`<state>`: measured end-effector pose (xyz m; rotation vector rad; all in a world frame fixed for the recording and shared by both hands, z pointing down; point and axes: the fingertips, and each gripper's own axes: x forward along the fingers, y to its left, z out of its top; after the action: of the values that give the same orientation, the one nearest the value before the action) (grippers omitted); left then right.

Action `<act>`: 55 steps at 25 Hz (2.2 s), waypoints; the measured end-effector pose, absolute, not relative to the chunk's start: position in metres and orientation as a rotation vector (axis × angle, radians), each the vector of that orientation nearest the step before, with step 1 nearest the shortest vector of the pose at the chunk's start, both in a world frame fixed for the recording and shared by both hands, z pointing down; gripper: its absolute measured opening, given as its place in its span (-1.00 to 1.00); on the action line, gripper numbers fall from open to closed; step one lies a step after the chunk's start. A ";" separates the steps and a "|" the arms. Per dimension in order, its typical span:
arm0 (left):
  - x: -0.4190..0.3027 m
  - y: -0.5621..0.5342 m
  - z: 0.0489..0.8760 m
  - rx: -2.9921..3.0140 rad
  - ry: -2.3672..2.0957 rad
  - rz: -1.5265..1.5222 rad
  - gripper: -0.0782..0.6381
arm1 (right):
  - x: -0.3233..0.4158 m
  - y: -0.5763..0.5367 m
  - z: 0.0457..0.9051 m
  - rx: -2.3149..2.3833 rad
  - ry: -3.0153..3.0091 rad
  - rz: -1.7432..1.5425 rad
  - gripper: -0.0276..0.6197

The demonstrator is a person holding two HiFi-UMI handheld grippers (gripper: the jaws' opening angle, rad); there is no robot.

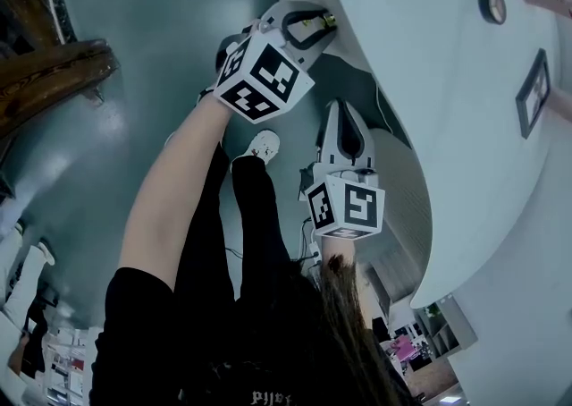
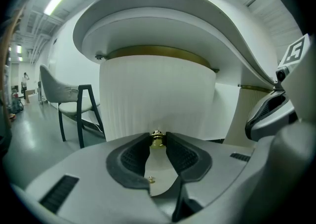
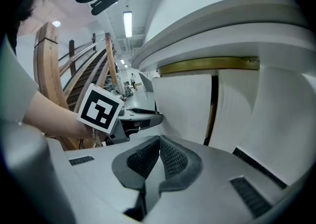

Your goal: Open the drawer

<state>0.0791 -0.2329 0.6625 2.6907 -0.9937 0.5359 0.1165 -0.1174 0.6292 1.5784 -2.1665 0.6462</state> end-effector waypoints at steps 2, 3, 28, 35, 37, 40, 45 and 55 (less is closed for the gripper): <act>0.078 -0.233 0.662 2.680 -0.988 0.533 -0.46 | 0.117 -0.117 0.628 1.586 -2.164 0.650 -0.84; 0.077 -0.232 0.662 2.677 -0.986 0.531 -0.46 | 0.118 -0.117 0.627 1.591 -2.163 0.652 -0.84; 0.048 -0.201 0.661 2.605 -0.963 0.672 -0.46 | 0.110 -0.095 0.617 1.617 -2.138 0.737 -0.84; 0.045 -0.196 0.660 2.586 -0.960 0.695 -0.46 | 0.101 -0.083 0.612 1.601 -2.136 0.756 -0.84; 0.042 -0.194 0.660 2.580 -0.965 0.697 -0.46 | 0.098 -0.081 0.611 1.592 -2.140 0.757 -0.84; 0.037 -0.190 0.660 2.575 -0.966 0.708 -0.46 | 0.094 -0.078 0.611 1.580 -2.144 0.756 -0.84; 0.030 -0.182 0.660 2.563 -0.959 0.737 -0.46 | 0.093 -0.074 0.606 1.582 -2.144 0.760 -0.84; 0.020 -0.171 0.659 2.520 -0.951 0.815 -0.46 | 0.095 -0.066 0.595 1.580 -2.127 0.767 -0.84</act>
<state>0.0203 -0.1713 0.6587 2.5200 -0.9512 0.8145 0.0954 -0.0656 0.5953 1.5802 -2.1274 0.7670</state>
